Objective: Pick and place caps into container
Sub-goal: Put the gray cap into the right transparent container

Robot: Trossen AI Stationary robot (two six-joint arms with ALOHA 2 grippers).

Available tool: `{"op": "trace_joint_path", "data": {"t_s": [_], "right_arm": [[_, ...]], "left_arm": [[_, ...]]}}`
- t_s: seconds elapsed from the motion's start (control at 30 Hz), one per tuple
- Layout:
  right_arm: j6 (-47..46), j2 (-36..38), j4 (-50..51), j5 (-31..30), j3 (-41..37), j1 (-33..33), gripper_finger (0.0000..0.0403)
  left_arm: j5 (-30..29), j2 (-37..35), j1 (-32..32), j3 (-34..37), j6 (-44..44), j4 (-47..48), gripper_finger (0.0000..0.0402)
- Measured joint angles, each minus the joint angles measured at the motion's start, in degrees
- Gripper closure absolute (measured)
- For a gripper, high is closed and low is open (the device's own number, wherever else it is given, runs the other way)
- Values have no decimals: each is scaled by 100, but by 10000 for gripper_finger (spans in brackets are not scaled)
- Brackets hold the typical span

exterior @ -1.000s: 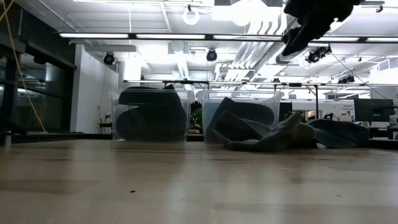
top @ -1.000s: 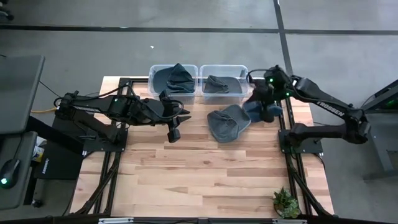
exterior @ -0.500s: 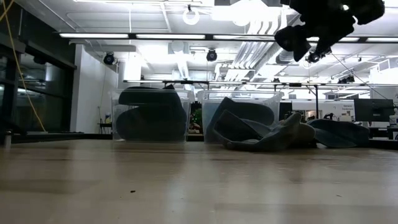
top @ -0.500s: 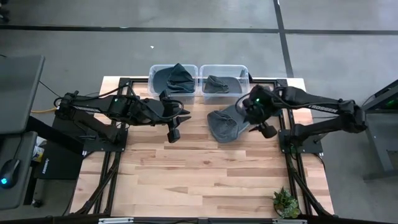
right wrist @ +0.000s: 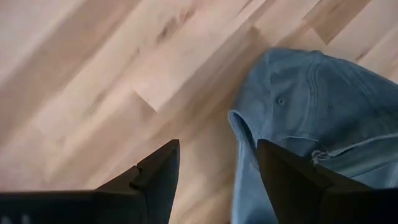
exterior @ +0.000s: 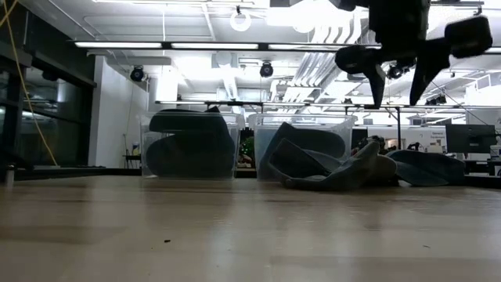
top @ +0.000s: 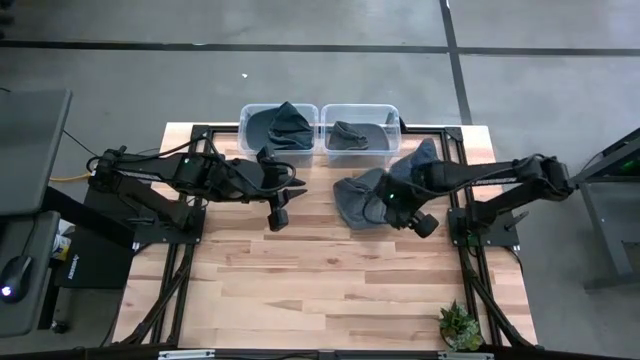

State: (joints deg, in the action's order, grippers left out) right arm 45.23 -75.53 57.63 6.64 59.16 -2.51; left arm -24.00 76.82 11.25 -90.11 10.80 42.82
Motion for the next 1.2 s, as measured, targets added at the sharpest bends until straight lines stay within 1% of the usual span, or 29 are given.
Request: {"op": "trace_joint_path", "data": {"t_s": [0.1, 0.17, 0.27, 0.4, 0.53, 0.63, 0.8, 1.07, 1.13, 1.2], "right_arm": [[286, -170, -17, -267, 0, 168, 194], [321, -270, -97, -272, 0, 208, 193], [106, -448, -218, -191, 0, 216, 193], [-65, -706, -262, -181, 0, 204, 193], [-3, -874, -351, -232, 0, 186, 193], [11, -896, -477, -226, 0, 131, 193], [219, -896, -501, -526, 0, -34, 193], [507, -930, -554, -482, 0, -166, 193], [425, -1009, -579, -484, 0, -208, 186], [326, -1144, -562, -482, 0, -249, 171]], "left_arm": [[163, 2, 0, 0, 1, 248, 328], [379, 2, 0, 0, 1, 322, 328], [561, 2, 0, 0, 1, 382, 328], [566, 2, 2, 0, 1, 534, 328], [565, 2, 2, 0, 3, 696, 328], [589, 2, 2, 0, 3, 759, 328], [673, 2, 2, 0, 19, 845, 328], [805, 2, 2, 0, 18, 847, 328], [805, 2, 2, 0, 14, 857, 328], [829, 2, 2, 0, 14, 888, 328]]}}
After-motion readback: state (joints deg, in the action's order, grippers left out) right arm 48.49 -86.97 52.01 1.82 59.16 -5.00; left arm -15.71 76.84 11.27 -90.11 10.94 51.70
